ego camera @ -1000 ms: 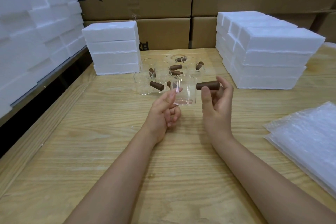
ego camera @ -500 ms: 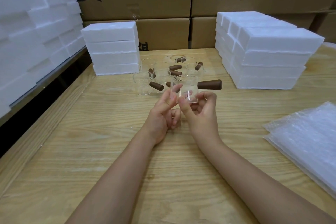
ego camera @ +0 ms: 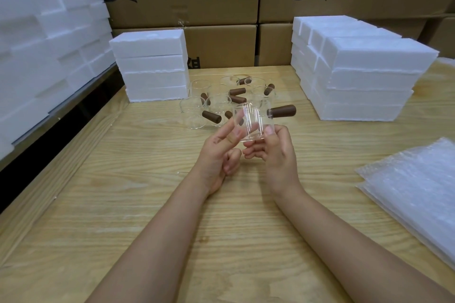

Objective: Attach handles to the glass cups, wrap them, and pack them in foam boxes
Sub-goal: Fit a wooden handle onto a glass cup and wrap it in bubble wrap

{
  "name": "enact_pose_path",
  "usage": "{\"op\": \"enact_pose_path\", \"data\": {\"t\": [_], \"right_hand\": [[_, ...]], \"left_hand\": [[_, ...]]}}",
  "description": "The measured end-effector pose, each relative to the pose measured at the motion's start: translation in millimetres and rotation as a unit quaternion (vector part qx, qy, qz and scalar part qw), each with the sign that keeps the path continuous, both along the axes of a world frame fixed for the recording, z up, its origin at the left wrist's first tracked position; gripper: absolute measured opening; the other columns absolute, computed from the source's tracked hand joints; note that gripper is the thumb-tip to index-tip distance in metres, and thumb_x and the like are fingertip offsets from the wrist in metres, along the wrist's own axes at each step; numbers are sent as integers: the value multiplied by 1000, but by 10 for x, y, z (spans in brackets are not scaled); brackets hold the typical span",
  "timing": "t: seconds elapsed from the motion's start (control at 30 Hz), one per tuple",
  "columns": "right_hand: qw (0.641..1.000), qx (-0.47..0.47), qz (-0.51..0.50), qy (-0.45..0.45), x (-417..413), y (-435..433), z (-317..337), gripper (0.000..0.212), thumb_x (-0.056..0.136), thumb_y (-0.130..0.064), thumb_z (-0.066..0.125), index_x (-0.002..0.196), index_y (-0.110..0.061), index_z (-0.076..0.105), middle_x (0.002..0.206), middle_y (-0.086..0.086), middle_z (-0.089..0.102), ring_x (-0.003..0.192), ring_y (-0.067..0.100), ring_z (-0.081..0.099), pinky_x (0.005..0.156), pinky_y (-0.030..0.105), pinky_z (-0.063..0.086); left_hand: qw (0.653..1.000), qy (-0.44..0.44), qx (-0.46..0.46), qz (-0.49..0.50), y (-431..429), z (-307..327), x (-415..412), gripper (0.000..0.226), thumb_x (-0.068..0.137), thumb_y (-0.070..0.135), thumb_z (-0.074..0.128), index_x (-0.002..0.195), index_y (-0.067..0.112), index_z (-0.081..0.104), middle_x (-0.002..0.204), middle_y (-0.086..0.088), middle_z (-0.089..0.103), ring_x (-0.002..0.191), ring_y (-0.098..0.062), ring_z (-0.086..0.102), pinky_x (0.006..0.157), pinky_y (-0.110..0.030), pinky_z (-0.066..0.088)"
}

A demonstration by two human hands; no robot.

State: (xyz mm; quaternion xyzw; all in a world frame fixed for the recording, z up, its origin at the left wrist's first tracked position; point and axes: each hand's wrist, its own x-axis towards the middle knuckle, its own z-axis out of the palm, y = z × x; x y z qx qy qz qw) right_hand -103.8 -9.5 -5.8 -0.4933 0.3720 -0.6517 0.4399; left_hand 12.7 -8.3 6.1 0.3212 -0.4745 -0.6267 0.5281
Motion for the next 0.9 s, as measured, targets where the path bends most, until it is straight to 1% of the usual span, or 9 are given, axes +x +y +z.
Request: {"op": "enact_pose_path", "data": {"t": [0.07, 0.17, 0.23, 0.37, 0.5, 0.63, 0.73, 0.83, 0.9], "right_hand": [[999, -3, -23, 28, 4, 8, -4, 48, 69, -64, 47, 94, -23, 50, 77, -1, 64, 64, 13, 61, 65, 31, 51], [997, -20, -60, 38, -2, 20, 14, 47, 67, -66, 51, 100, -34, 39, 90, -6, 57, 71, 12, 60, 67, 33, 51], [995, -38, -74, 60, -3, 27, 14, 49, 67, -64, 57, 99, -35, 33, 93, -5, 52, 73, 11, 59, 66, 27, 51], [990, -52, -71, 106, -4, 22, -37, 51, 73, -53, 70, 98, -33, 31, 90, -1, 54, 70, -3, 57, 64, 13, 46], [992, -55, -64, 90, 8, -8, -41, 39, 77, -42, 63, 97, -30, 32, 89, -5, 54, 69, -8, 56, 64, 11, 45], [995, -46, -57, 69, 0, -10, -31, 29, 83, -49, 50, 97, -30, 33, 86, -9, 62, 75, 3, 61, 71, 19, 49], [998, -28, -25, 46, -3, -5, -27, 20, 89, -45, 38, 97, -26, 37, 83, -14, 68, 85, 2, 62, 76, 21, 49], [999, 20, -19, 41, -6, -24, -24, 31, 92, -47, 30, 99, -24, 50, 95, -11, 63, 95, 9, 59, 80, 26, 49], [997, 57, -21, 48, -21, -57, -28, 38, 101, -43, 27, 109, -20, 56, 114, 3, 59, 103, 19, 56, 82, 27, 48]], "left_hand": [[1000, -4, -6, 3, -2, 1, 4, 41, 82, 37, 59, 123, 39, 54, 123, 4, 67, 35, -1, 26, 40, -22, 14], [1000, -11, -13, 11, -13, 2, 10, 40, 82, 33, 57, 122, 40, 54, 118, 9, 69, 34, -1, 25, 34, -15, 19], [999, -21, -16, 18, -20, -4, 5, 46, 81, 30, 59, 126, 36, 53, 114, 8, 71, 33, -1, 26, 32, -14, 22], [999, -33, -22, 26, -23, -13, 1, 57, 78, 28, 62, 134, 28, 49, 113, 3, 72, 33, -1, 25, 32, -14, 21], [999, -27, -28, 28, -34, -26, 3, 57, 78, 27, 62, 133, 30, 50, 117, -2, 70, 32, -1, 25, 32, -14, 23], [999, -9, -34, 22, -46, -47, 14, 58, 83, 27, 63, 138, 32, 45, 116, -1, 70, 32, -2, 28, 33, -14, 24], [999, -23, -44, 17, -44, -52, 5, 56, 84, 25, 65, 134, 39, 46, 117, -1, 70, 35, -4, 27, 34, -16, 25], [997, -45, -57, 31, -8, -33, -29, 70, 77, 34, 75, 139, 37, 42, 115, 0, 71, 35, -3, 28, 33, -16, 25], [996, -53, -60, 49, 7, -16, -51, 81, 71, 36, 73, 144, 33, 38, 113, -1, 71, 34, 0, 33, 33, -14, 27]]}}
